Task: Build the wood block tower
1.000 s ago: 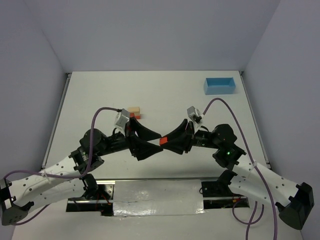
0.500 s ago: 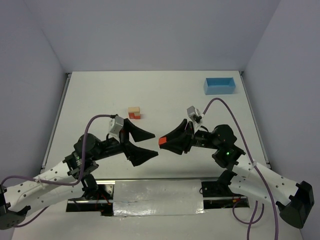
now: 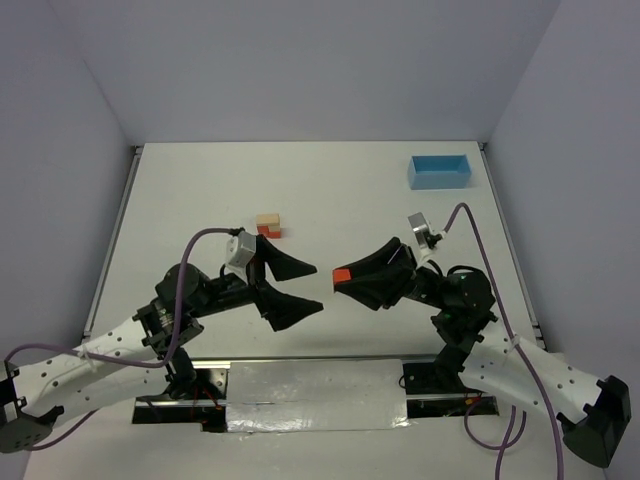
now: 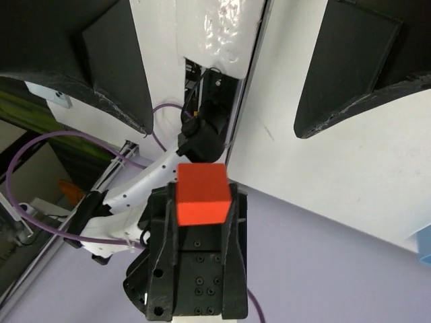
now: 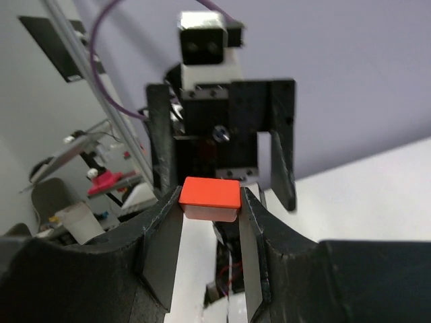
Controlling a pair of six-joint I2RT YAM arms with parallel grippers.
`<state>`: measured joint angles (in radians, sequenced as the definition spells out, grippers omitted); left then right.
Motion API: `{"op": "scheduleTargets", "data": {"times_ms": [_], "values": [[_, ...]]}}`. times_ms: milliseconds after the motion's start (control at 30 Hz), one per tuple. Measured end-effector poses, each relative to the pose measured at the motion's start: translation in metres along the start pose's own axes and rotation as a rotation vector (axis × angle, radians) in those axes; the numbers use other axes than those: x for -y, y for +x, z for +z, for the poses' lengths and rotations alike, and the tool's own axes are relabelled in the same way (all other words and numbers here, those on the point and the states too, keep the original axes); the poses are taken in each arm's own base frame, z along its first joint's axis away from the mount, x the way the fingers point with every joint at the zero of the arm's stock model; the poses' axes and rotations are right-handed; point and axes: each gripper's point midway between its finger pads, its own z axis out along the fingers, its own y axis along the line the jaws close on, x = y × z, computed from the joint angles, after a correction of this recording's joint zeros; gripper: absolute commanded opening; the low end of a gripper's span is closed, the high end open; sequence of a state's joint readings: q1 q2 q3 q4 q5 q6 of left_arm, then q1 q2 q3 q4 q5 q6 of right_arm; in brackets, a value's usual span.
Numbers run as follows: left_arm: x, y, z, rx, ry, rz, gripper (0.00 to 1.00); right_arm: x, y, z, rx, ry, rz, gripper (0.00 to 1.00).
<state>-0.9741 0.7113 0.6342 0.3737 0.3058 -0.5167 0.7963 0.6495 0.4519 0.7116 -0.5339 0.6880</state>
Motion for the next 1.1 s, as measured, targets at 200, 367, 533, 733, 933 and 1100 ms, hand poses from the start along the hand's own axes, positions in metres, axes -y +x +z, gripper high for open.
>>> {"op": "scheduleTargets", "data": {"times_ms": [200,367,533,733,933,1100], "values": [[0.007,0.001,0.015,0.013,0.062,-0.05,0.94,-0.021,-0.009,0.009,0.046,-0.114,0.002,0.0],[0.011,0.006,0.021,0.003,0.087,-0.078,0.84,-0.022,-0.002,0.013,0.03,-0.131,0.007,0.0],[0.014,-0.001,0.018,0.024,0.093,-0.071,0.69,-0.026,-0.008,0.012,0.061,-0.139,-0.038,0.0],[0.017,-0.011,0.014,0.058,0.089,-0.059,0.64,-0.025,-0.014,0.013,0.094,-0.122,-0.065,0.0],[0.014,-0.008,0.014,0.047,0.072,-0.061,0.68,-0.018,-0.008,0.018,0.083,-0.101,-0.056,0.0],[0.01,-0.006,0.012,0.041,0.051,-0.047,0.68,-0.013,-0.001,0.021,0.065,-0.089,-0.04,0.0]]}}
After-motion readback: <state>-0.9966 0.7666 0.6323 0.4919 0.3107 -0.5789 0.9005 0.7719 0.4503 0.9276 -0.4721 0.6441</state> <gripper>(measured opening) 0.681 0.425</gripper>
